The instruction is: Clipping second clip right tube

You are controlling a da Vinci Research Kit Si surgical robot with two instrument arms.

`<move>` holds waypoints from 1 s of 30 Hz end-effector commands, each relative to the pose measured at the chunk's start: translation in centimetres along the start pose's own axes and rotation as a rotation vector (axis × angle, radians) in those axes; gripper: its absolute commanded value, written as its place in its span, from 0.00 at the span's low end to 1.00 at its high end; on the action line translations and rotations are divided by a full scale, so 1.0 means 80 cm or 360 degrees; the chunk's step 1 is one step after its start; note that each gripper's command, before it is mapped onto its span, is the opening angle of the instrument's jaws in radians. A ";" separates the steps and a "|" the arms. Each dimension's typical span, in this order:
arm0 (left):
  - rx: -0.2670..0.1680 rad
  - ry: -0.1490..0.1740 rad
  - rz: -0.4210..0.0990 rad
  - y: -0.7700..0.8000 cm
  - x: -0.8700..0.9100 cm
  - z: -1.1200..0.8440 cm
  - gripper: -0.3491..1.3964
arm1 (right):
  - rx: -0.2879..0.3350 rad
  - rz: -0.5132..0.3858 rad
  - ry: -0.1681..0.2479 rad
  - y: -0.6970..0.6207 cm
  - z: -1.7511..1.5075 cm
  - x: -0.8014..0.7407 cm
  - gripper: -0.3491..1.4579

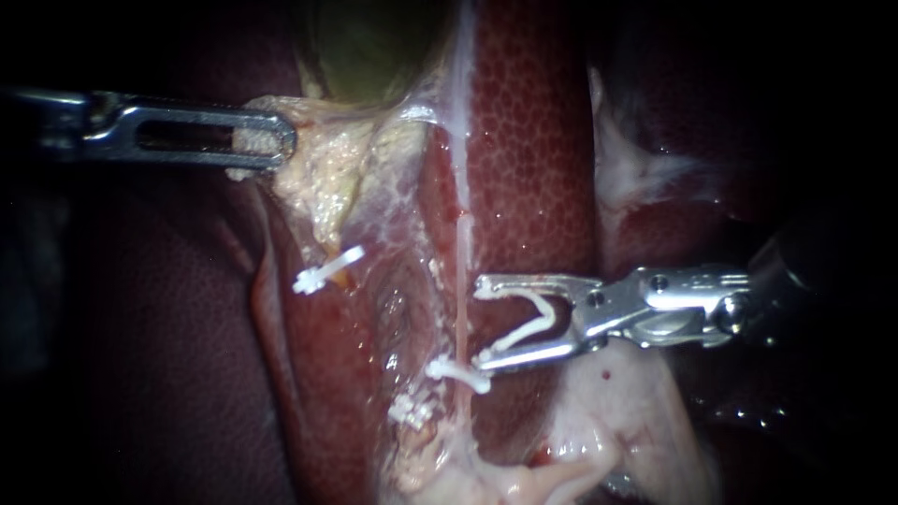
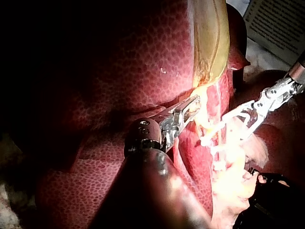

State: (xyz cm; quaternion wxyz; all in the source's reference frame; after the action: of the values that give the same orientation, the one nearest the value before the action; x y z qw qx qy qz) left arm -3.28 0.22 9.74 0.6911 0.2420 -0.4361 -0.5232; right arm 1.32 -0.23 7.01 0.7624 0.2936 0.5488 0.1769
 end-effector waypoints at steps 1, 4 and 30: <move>0.0001 0.0000 0.0000 -0.0001 0.0000 -0.0001 0.00 | -0.0004 0.0013 -0.0007 0.0003 0.0003 -0.0005 0.52; 0.0001 0.0000 0.0000 0.0000 0.0000 -0.0001 0.00 | -0.0013 0.0061 -0.0011 0.0008 0.0014 -0.0016 0.52; -0.0002 -0.0002 0.0001 -0.0002 0.0002 0.0000 0.00 | 0.0059 0.0190 -0.0022 0.0009 0.0089 -0.0048 0.49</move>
State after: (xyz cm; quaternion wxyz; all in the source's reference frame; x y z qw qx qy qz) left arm -3.29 0.20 9.73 0.6911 0.2413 -0.4364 -0.5231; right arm 1.87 -0.59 7.50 0.7482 0.3432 0.5276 0.2099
